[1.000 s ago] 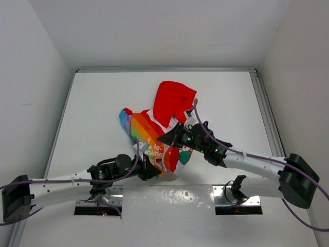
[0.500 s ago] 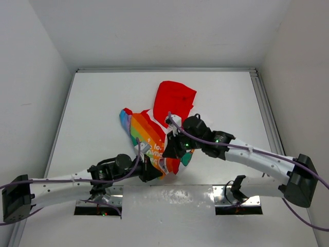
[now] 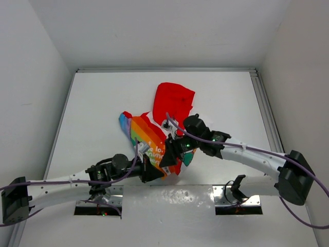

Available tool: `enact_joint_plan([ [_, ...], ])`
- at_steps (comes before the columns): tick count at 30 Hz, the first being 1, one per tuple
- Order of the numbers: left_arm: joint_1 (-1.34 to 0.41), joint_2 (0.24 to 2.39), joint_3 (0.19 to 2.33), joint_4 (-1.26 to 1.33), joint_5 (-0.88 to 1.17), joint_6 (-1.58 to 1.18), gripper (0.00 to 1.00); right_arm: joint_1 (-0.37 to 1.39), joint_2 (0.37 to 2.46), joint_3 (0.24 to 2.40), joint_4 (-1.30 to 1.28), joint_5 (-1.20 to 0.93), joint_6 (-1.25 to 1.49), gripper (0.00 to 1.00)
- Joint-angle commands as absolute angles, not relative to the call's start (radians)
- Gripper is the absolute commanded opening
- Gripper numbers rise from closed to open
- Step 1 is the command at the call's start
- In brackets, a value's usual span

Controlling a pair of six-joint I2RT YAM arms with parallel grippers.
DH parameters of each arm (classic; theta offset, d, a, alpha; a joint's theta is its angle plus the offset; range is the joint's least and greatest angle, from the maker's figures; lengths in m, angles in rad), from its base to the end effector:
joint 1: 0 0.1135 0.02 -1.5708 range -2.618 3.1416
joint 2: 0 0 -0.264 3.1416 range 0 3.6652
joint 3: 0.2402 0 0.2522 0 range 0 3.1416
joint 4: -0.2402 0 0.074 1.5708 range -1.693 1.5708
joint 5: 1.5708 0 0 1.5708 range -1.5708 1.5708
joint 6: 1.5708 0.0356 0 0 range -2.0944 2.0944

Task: Zip up the jacket

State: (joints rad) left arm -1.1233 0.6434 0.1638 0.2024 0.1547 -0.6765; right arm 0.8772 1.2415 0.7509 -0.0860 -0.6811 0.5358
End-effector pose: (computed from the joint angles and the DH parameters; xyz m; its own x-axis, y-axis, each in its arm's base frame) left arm 0.0638 -0.1455 0.1822 -0.6902 0.0084 -0.7236 0.6705 0.3837 -0.6350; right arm 0.1517 0.2175 0.2454 -0.7770 -0.3141 -0.5456 -0.6259 0.2921 0.7232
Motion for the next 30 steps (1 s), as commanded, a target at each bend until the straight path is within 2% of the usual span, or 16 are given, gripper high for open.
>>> enact_joint_plan([
  [1, -1.131, 0.637, 0.164, 0.261, 0.183, -0.660, 0.00, 0.871, 1.255, 0.738, -0.011, -0.772, 0.526, 0.46],
  [12, -1.131, 0.627, 0.143, 0.275, 0.192, -0.669, 0.00, 0.818, 1.307, 0.707, -0.006, -0.860, 0.482, 0.53],
  [30, -1.131, 0.643, 0.150, 0.287, 0.192, -0.658, 0.00, 0.818, 1.373, 0.672, 0.043, -0.945, 0.451, 0.56],
])
